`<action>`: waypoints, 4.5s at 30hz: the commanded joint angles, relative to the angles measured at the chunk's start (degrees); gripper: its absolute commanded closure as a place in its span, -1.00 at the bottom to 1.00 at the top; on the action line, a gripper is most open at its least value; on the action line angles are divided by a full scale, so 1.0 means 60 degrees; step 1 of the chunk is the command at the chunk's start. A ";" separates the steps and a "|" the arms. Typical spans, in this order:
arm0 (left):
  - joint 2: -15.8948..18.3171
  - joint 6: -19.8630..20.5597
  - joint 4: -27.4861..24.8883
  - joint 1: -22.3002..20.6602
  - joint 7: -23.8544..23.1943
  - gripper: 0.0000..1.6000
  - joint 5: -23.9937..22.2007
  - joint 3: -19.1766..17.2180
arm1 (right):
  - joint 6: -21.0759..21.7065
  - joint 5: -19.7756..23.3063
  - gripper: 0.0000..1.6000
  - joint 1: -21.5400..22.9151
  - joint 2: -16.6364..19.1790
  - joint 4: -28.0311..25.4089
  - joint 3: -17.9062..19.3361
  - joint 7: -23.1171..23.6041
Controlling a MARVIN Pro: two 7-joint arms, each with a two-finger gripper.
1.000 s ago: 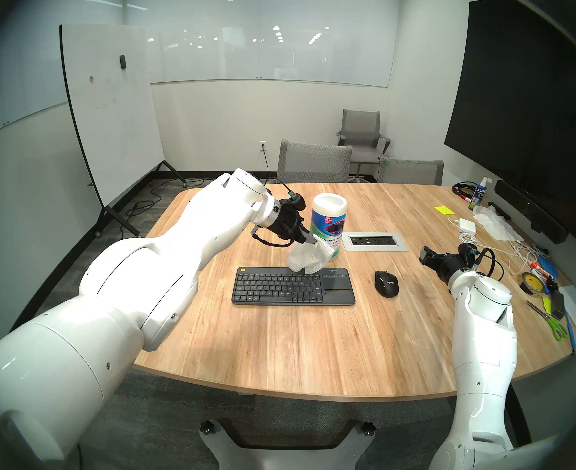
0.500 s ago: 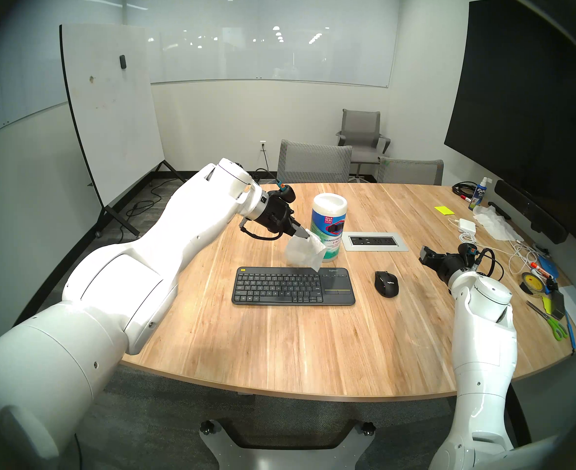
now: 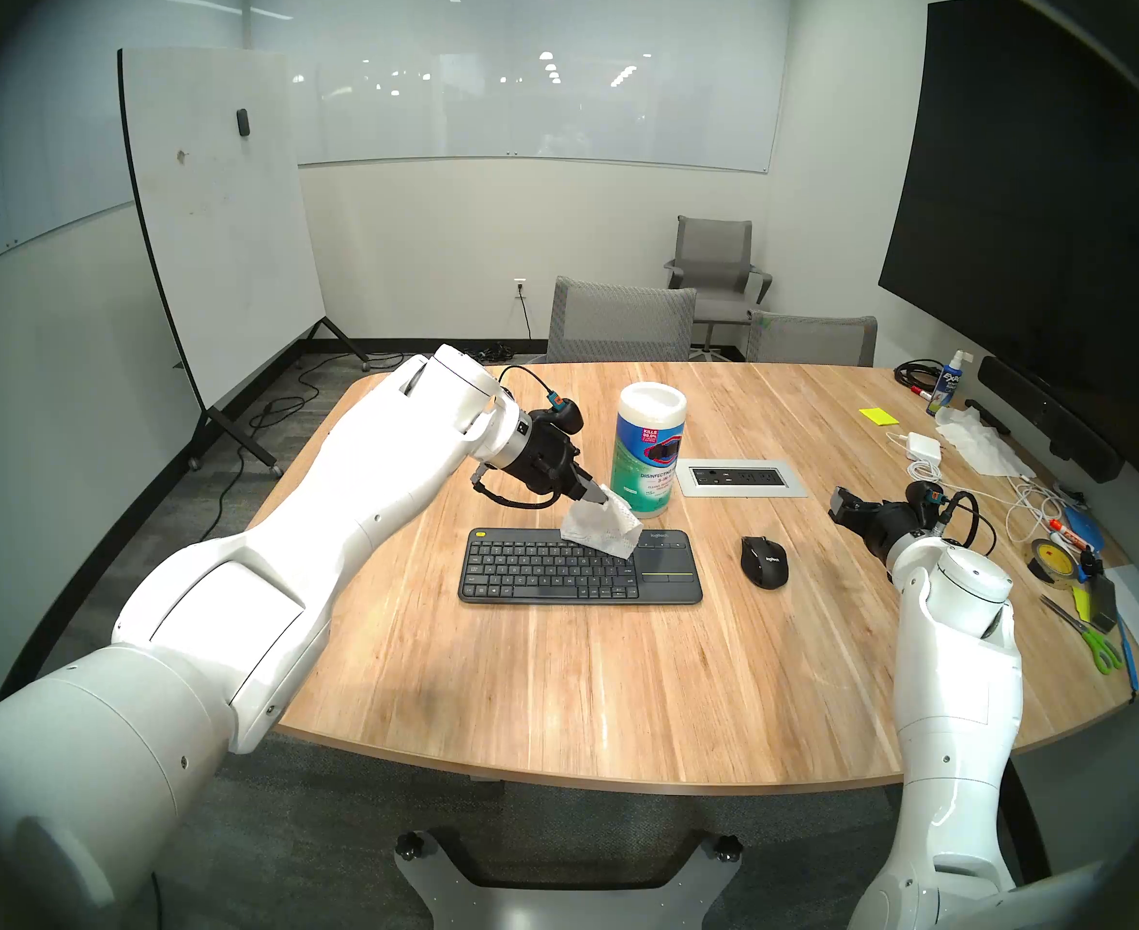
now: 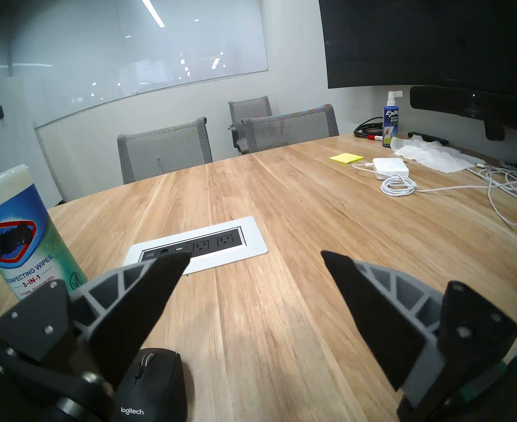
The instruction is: Wipe the keyboards and mice with a disinfecting wipe, then set the wipe down
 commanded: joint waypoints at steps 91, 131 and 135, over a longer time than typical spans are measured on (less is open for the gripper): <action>-0.4040 -0.2637 0.6483 -0.2421 0.0846 1.00 -0.1057 0.2101 | -0.0040 0.0009 -1.00 0.0120 0.0025 -0.0187 -0.0007 -0.0005; -0.4892 -0.3752 0.7036 -0.3067 0.1692 1.00 -0.1625 0.1140 | -0.0042 0.0010 -1.00 0.0123 0.0028 -0.0178 -0.0007 -0.0002; -0.4956 -0.3815 0.7046 -0.3151 0.1668 1.00 -0.1642 0.1091 | -0.0042 0.0010 -1.00 0.0123 0.0027 -0.0179 -0.0007 -0.0002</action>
